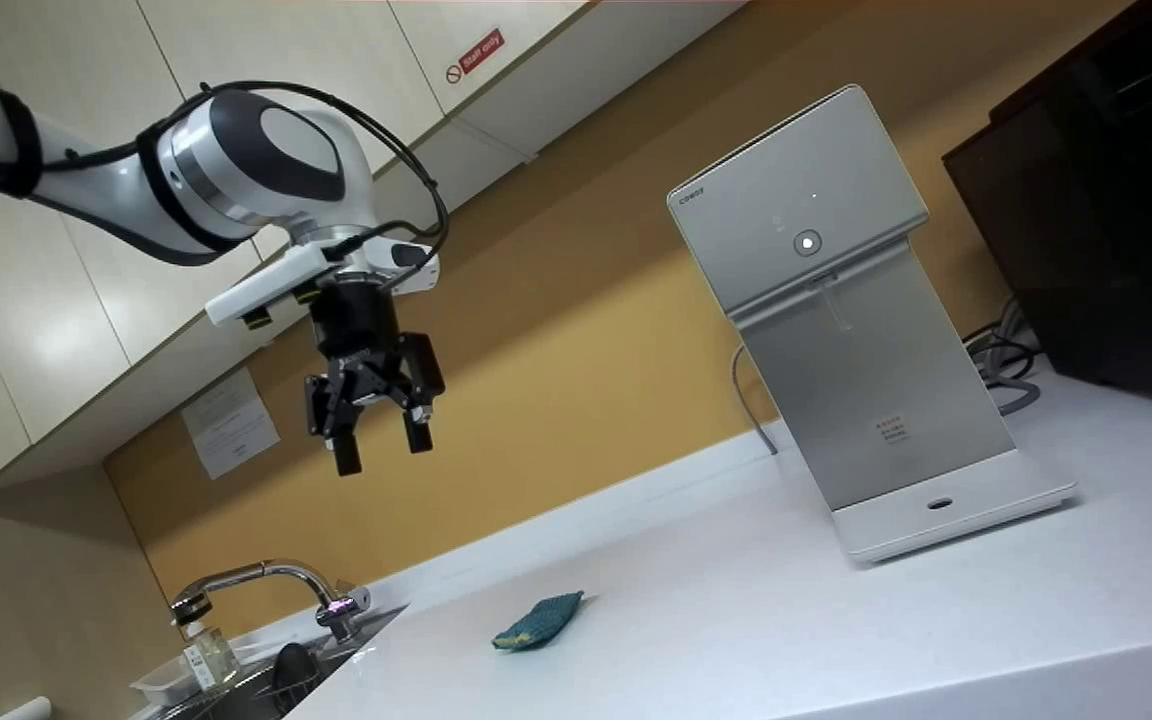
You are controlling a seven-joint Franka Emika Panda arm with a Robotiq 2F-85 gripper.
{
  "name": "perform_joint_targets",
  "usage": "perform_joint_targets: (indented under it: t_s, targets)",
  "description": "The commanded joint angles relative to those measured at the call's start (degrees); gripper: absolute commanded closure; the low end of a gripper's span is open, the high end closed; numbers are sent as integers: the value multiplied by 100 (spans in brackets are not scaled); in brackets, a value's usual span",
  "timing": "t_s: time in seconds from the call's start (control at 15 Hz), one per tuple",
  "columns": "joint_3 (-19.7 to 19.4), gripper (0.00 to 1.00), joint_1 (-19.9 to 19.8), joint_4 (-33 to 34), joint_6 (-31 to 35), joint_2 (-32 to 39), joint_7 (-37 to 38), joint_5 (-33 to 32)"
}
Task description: Clean the counter
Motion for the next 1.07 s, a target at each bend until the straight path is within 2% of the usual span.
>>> perform_joint_targets:
  t_s: [0.0,0.2,0.4,0.67,0.87,0.93,1.0]
  targets:
    - [56,0,-66,15,-18,4,-16,14]
    - [207,0,-91,-9,311,106,364,-146]
    - [439,0,-100,-135,1210,286,822,-392]
    - [797,0,-58,-198,2390,812,1797,-956]
    - [960,0,43,-53,2636,1279,2317,-1277]
    - [842,0,53,-206,2599,1057,1891,-1087]
    - [878,0,87,-194,2654,1179,2010,-1140]
